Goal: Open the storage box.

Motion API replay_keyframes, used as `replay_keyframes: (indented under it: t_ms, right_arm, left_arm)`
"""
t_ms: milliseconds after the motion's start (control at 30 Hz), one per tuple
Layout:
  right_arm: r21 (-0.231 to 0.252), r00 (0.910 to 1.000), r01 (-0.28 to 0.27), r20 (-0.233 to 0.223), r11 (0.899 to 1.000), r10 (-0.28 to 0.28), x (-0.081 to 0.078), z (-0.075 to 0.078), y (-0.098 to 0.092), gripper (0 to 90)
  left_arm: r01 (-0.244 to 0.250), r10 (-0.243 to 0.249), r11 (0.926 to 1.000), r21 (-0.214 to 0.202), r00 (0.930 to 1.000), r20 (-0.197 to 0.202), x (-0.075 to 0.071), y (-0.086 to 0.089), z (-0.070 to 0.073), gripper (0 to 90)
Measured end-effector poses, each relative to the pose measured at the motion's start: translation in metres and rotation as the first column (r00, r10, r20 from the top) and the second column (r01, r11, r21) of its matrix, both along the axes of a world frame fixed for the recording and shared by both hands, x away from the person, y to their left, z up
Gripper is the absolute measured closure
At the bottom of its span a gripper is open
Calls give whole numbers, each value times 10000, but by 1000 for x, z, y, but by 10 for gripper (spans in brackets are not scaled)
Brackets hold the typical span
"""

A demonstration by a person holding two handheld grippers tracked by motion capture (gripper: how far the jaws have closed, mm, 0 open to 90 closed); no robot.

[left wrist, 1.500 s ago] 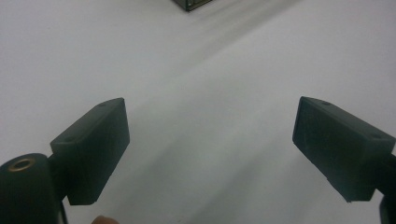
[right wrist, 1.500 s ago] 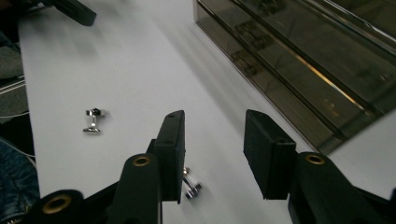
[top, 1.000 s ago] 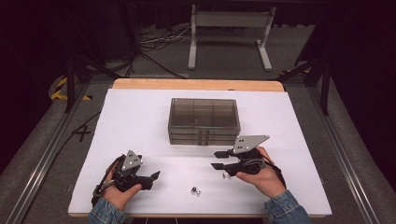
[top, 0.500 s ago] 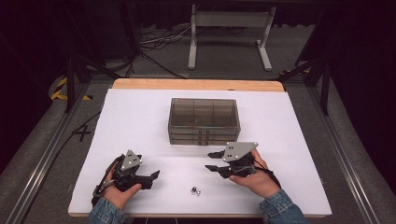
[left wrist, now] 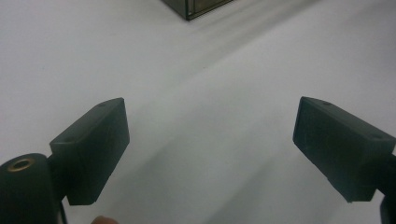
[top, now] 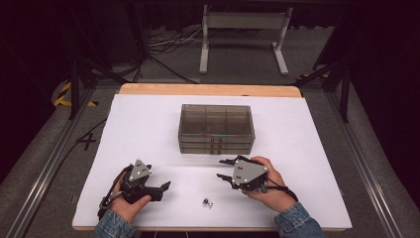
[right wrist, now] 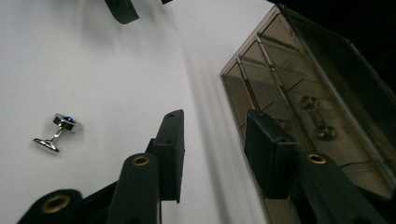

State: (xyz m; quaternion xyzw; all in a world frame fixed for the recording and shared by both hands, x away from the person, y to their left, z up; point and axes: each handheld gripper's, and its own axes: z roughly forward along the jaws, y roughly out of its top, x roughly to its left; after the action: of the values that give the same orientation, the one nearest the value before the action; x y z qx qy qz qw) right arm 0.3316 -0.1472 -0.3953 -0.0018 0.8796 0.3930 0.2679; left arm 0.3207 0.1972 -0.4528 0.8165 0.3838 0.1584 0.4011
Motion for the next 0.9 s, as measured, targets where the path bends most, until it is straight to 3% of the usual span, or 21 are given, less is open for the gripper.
replay_keyframes:
  t_ms: [200,367,400,467,600,633,733,900]
  right_arm:
    - [-510,9897,279,1417,9983,-204,-7,1,3,620]
    - [-928,9831,443,1813,9947,-268,-10,-1,4,597]
    - [-1209,9752,530,2200,9912,-253,-12,-2,5,599]
    - [-1266,9724,599,2313,9901,-293,-13,-2,6,599]
    - [-1738,9527,919,3017,9805,-358,-17,-1,8,599]
    - [-1738,9527,919,3017,9805,-358,-17,-1,8,599]
    - [-1923,9403,1062,3383,9756,-357,-21,3,10,596]
    - [-2237,9101,1449,4124,9638,-412,-26,6,14,600]
  left_arm:
    - [33,-33,10000,13,10000,-19,0,0,0,117]
    - [-9,9,10000,-27,10000,13,0,0,0,118]
    - [-19,19,10000,-30,10000,15,0,0,0,118]
    - [-6,6,10000,-19,10000,2,0,0,0,118]
    - [11,-11,10000,-7,10000,-19,0,0,0,118]
    - [11,-11,10000,-7,10000,-19,0,0,0,118]
    - [-8,8,10000,-26,10000,-1,0,0,0,118]
    - [-38,38,10000,-40,10000,1,0,-1,-1,118]
